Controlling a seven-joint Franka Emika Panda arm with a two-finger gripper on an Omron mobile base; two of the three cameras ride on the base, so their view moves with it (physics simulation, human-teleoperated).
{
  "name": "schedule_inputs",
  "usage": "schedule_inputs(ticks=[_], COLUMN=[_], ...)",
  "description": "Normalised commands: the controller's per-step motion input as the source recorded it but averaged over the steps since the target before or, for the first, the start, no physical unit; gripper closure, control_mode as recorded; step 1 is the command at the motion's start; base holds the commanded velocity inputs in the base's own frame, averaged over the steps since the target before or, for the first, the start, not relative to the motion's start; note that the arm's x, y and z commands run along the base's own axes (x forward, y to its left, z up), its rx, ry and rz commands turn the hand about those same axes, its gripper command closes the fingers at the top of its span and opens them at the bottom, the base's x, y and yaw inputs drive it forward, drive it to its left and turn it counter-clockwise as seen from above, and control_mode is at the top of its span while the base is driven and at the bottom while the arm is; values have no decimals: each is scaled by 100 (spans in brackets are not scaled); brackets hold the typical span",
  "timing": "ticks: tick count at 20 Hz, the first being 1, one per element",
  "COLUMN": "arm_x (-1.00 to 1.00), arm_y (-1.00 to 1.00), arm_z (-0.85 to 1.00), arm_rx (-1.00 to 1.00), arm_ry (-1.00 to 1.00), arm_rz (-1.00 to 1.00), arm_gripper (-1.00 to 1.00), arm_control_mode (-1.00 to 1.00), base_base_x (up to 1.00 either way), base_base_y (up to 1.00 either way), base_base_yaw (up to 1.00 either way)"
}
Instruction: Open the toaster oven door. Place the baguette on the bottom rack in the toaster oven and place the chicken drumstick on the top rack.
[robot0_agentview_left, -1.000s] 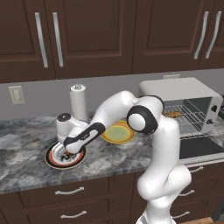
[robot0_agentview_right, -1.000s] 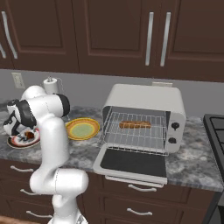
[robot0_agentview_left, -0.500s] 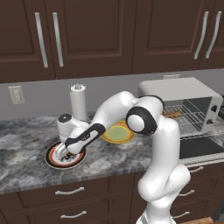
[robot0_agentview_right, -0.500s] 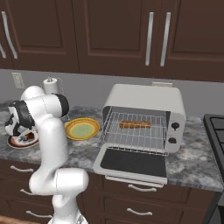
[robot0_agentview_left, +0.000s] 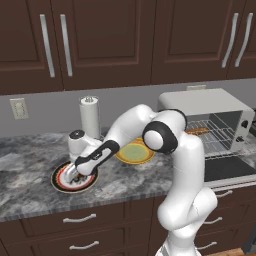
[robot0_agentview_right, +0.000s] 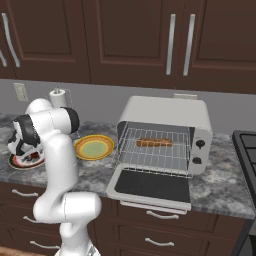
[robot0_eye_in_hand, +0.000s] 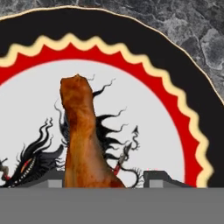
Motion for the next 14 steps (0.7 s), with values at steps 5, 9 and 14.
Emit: schedule_inputs(ticks=[5, 9, 14], arm_x=[4, -27, -37], arm_y=[0, -24, -37], arm_z=[-1, 43, 52], arm_rx=[3, 1, 5], arm_ry=[0, -2, 0], arm_rz=[8, 1, 0], arm_gripper=[100, 100, 100], arm_control_mode=[-100, -100, -100], base_base_x=[0, 0, 0], base_base_y=[0, 0, 0], base_base_yaw=[0, 0, 0])
